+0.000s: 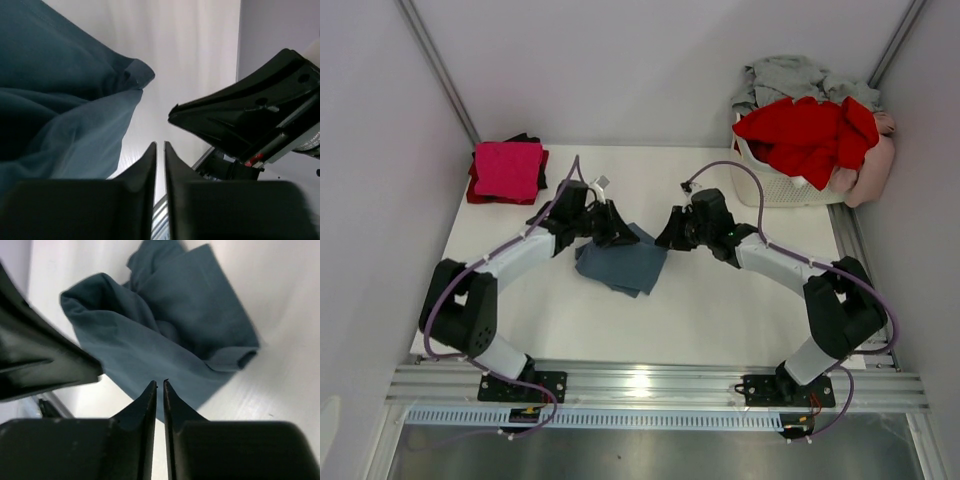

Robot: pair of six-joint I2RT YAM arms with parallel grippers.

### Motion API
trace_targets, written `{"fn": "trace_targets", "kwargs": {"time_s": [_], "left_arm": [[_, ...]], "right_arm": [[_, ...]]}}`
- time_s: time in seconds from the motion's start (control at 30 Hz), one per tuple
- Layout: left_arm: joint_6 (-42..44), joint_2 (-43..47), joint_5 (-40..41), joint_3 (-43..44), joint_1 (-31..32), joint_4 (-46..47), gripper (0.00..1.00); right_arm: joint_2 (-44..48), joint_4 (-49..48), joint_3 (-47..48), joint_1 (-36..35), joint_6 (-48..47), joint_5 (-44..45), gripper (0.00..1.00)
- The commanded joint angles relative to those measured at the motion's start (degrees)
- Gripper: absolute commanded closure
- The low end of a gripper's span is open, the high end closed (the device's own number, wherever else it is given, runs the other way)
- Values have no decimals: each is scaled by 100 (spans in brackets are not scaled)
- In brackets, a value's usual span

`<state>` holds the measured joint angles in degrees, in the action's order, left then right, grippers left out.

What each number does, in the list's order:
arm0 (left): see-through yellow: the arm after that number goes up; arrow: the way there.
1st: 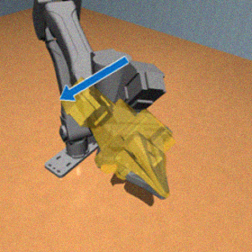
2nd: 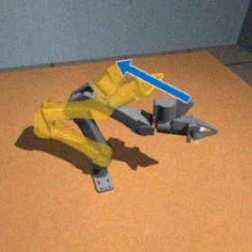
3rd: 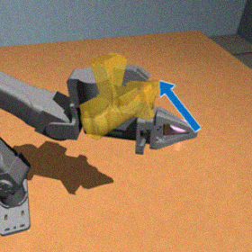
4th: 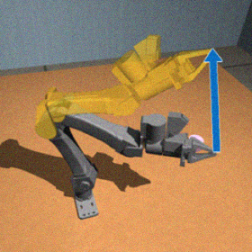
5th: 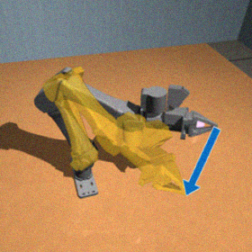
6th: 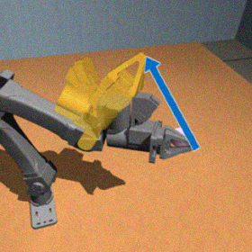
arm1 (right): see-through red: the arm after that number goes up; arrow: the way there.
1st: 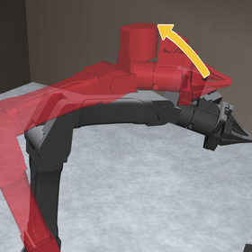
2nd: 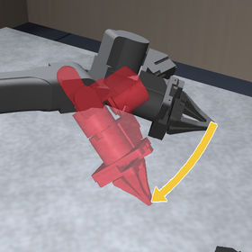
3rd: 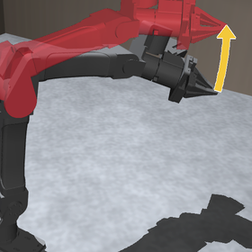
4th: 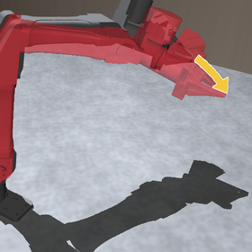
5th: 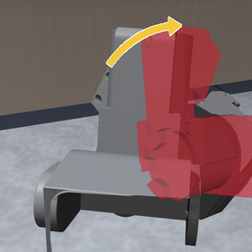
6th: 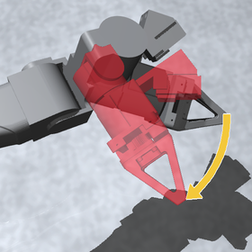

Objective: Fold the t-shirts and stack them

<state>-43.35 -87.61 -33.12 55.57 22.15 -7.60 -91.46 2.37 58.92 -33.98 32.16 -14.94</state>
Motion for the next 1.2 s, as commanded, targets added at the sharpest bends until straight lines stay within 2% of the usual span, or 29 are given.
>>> {"fn": "trace_targets", "kwargs": {"time_s": [0.0, 0.07, 0.17, 0.47, 0.7, 0.93, 1.17], "left_arm": [[266, -650, 25, 960, -44, -680, 94], [301, -1001, -27, 1104, -79, -910, 99], [345, -995, -89, 1000, -106, -832, 99], [538, -371, -273, 412, -211, -840, 99], [714, -19, -283, 375, -378, -1042, 99], [705, -660, -90, 542, -449, -1244, 99], [653, -1547, 183, 1112, -589, -1824, 100]], "right_arm": [[-205, -869, -3, -13, 439, -535, 90], [-355, -1123, 23, -12, 597, -659, 95], [-487, -1405, 41, -21, 914, -914, 100], [-662, -1555, -12, -39, 1134, -1046, 100], [-838, -1661, -64, -179, 1213, -1011, 100], [-987, -1749, -3, -259, 1310, -985, 100], [-1286, -1661, 181, -259, 1275, -906, 100]]}}
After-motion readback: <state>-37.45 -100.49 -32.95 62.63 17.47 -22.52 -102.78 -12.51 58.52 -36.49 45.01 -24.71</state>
